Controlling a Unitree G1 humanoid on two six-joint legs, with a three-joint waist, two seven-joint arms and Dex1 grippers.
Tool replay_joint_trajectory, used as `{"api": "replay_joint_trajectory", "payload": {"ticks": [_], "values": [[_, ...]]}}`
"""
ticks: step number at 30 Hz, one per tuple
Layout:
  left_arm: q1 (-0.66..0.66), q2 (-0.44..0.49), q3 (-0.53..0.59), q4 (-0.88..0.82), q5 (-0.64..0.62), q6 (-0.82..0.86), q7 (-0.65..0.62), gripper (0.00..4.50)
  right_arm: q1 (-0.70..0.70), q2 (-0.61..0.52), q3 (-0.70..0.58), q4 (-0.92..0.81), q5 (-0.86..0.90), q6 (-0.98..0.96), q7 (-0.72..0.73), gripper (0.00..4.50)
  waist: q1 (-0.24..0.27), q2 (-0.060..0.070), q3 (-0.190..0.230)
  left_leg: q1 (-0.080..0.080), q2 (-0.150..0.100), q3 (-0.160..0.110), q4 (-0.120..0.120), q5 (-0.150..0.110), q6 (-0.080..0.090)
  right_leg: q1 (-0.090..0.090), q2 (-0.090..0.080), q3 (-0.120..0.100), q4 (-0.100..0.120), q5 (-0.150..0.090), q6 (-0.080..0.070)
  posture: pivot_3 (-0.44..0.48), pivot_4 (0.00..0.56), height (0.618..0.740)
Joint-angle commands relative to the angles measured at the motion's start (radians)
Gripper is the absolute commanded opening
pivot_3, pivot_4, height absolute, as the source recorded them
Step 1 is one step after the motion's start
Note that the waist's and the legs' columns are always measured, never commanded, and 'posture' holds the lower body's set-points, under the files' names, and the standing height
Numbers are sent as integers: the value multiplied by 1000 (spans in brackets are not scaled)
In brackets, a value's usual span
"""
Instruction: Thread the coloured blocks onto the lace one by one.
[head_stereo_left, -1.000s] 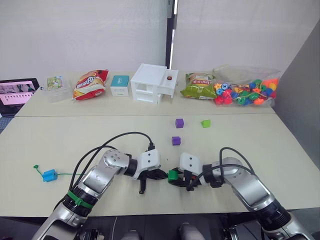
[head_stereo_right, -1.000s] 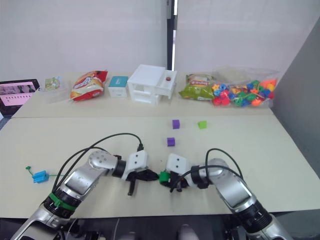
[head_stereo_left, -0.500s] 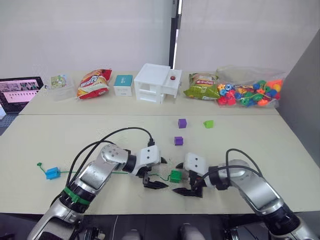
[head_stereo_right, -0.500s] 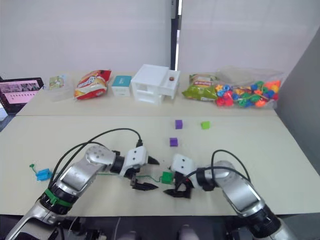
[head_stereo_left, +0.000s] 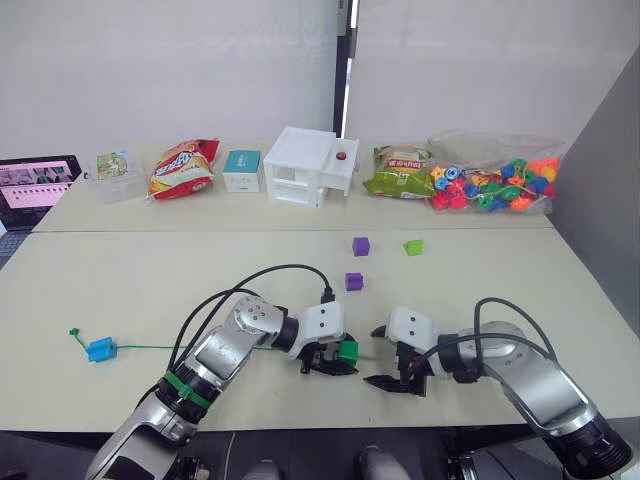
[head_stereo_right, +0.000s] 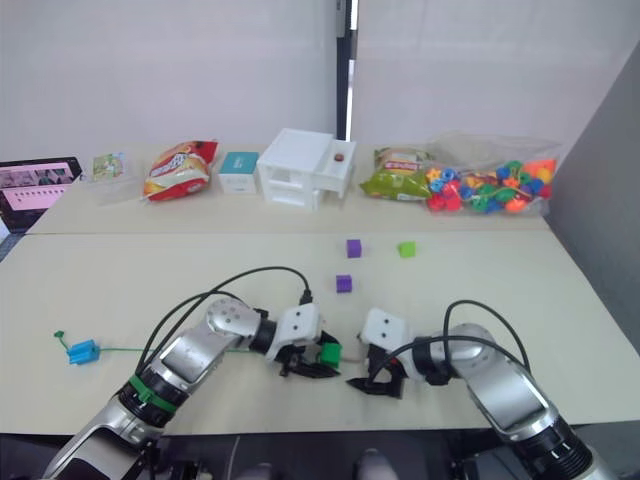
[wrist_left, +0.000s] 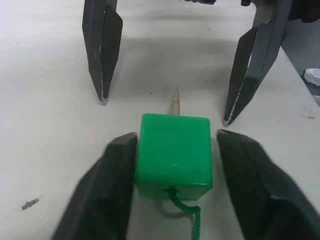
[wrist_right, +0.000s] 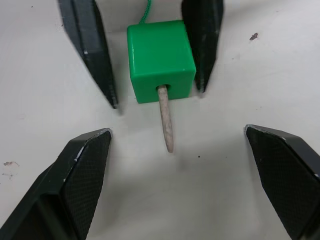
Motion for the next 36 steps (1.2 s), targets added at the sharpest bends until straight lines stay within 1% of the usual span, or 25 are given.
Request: {"api": "replay_joint_trajectory", "payload": {"ticks": [1, 2, 6, 9, 20, 25, 27, 29, 31, 33, 36], "values": [[-8, -1, 8, -16, -10, -18, -15, 1272, -9, -1, -1, -18, -6, -24, -10, 4500, 0, 0, 0, 0, 0, 0, 0, 0, 0, 0, 0, 0, 0, 0, 0, 0, 150, 740], [-8, 0, 9, -16, -10, -19, -16, 1199, -12, 1, 1, -15, -7, -26, -10, 4500, 0, 0, 0, 0, 0, 0, 0, 0, 0, 0, 0, 0, 0, 0, 0, 0, 150, 740], [-9, 3, 13, -17, -10, -22, -21, 1199, -29, 11, 13, -1, -7, -34, -10, 4500, -1, 0, 0, 0, 0, 0, 0, 0, 0, 0, 0, 0, 0, 0, 0, 0, 150, 740], [-9, 4, 15, -18, -11, -21, -22, 1199, -42, 14, 23, 16, -14, -49, -8, 3703, 0, 0, 0, 0, 0, 0, 0, 0, 0, 0, 0, 0, 0, 0, 0, 0, 150, 740], [-5, 13, 23, -29, -16, -14, -21, 1199, -46, -20, 37, 47, -28, -107, 42, 8, 0, 0, 0, 0, 0, 0, 0, 0, 0, 0, 0, 0, 0, 0, 0, 0, 150, 740], [2, 29, 36, -35, -21, -15, -25, 1199, -52, -20, 40, 56, -32, -127, 53, 0, 0, 0, 0, 0, 0, 0, 0, 0, 0, 0, 0, 0, 0, 0, 0, 0, 150, 740], [13, 54, 63, -49, -34, -1, -26, 1199, -60, -19, 41, 64, -32, -140, 60, 0, -1, 0, 0, 0, 0, 0, 0, 0, 0, 0, 0, 0, 0, 0, 0, 0, 150, 740], [41, 116, 102, -82, -51, 16, -40, 1199, -74, -20, 41, 68, -32, -146, 70, 0, -8, 0, 0, 0, 0, 0, 0, 0, 0, -1, 0, 0, 0, 0, 0, 0, 150, 740], [89, 198, 153, -107, -71, 14, -66, 1199, -82, -22, 40, 61, -27, -142, 78, 0, -11, 0, 0, 1, 1, 0, -1, 0, 0, -1, 1, 0, 2, 0, 0, 0, 150, 740], [116, 247, 178, -116, -83, 6, -78, 1199, -85, -23, 38, 57, -25, -137, 80, 0, -8, 0, 0, 2, 1, 0, -2, 0, 0, -1, 1, 0, 2, 0, 0, 0, 150, 740], [219, 424, 295, -44, -73, -83, -123, 1199, -91, -37, 31, 41, -21, -130, 90, 0, -9, 0, 0, 2, 1, 0, -1, 0, 0, -1, 0, 0, 1, 0, 0, 0, 150, 740]]}}
